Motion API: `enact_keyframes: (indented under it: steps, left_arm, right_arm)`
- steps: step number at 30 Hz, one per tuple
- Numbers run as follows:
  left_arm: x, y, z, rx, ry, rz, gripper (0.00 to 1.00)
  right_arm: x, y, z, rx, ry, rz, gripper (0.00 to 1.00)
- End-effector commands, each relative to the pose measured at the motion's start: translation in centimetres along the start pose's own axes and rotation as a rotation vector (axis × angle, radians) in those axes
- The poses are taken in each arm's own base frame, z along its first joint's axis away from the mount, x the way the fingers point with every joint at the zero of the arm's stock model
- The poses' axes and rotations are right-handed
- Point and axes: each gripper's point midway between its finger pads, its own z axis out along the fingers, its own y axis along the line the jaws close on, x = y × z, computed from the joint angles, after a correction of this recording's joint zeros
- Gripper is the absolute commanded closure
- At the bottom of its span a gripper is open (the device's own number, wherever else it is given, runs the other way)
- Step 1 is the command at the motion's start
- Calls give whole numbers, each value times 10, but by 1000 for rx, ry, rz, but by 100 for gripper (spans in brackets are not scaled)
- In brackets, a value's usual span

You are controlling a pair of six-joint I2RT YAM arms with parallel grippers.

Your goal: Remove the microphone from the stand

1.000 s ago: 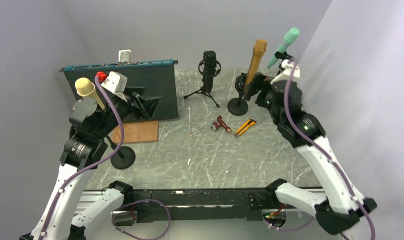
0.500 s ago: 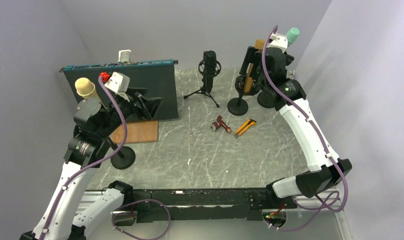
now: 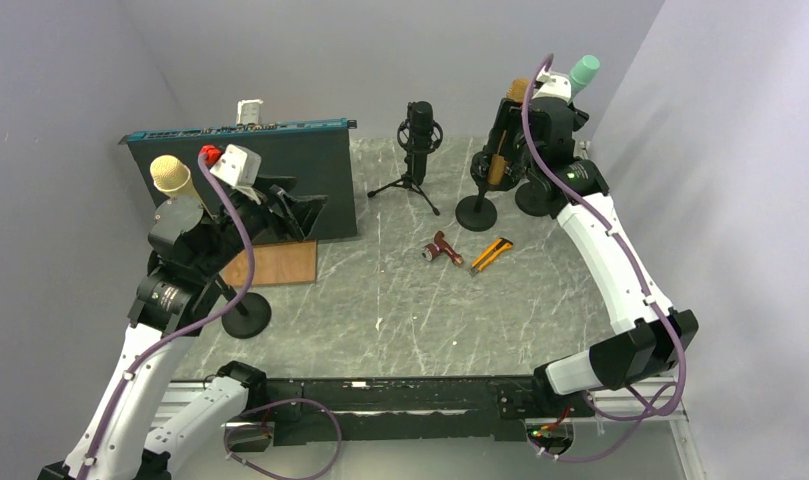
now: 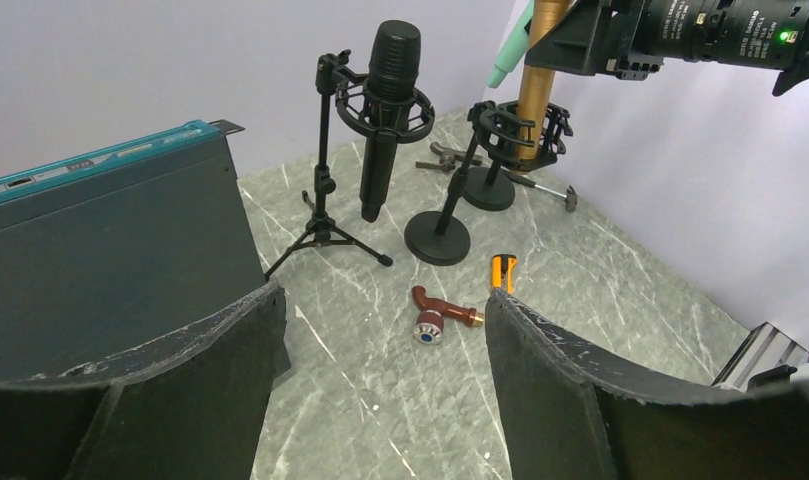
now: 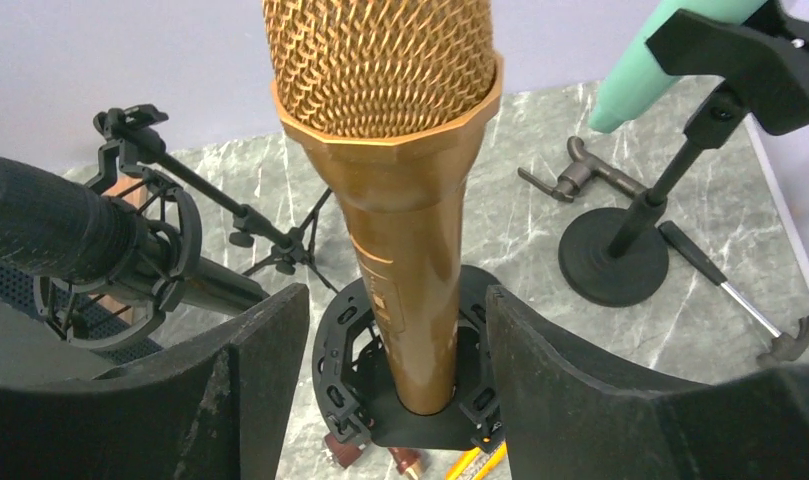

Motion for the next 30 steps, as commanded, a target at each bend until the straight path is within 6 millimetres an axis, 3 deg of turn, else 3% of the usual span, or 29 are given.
enact_keyframes:
  steps: [1, 6, 14, 21, 25, 30]
  left_arm:
    - [-14, -3, -2, 4, -52, 17, 23]
    - [-13, -2, -2, 0, -50, 17, 24]
    - [-14, -2, -2, -3, -54, 16, 23]
    - [-14, -2, -3, -7, -54, 18, 23]
    - [-13, -2, -2, -4, -52, 15, 23]
    - [-13, -2, -2, -6, -51, 12, 23]
  right_arm:
    - [-13, 8, 1, -46, -61, -13, 35]
    - [-8, 8, 7, -48, -53, -29, 47]
    - [-1, 8, 13, -50, -39, -45, 52]
    - [1, 9, 14, -57, -38, -59, 68]
    - [-7, 12, 9, -72, -44, -73, 76]
    - [-34, 15, -10, -98, -108, -79, 82]
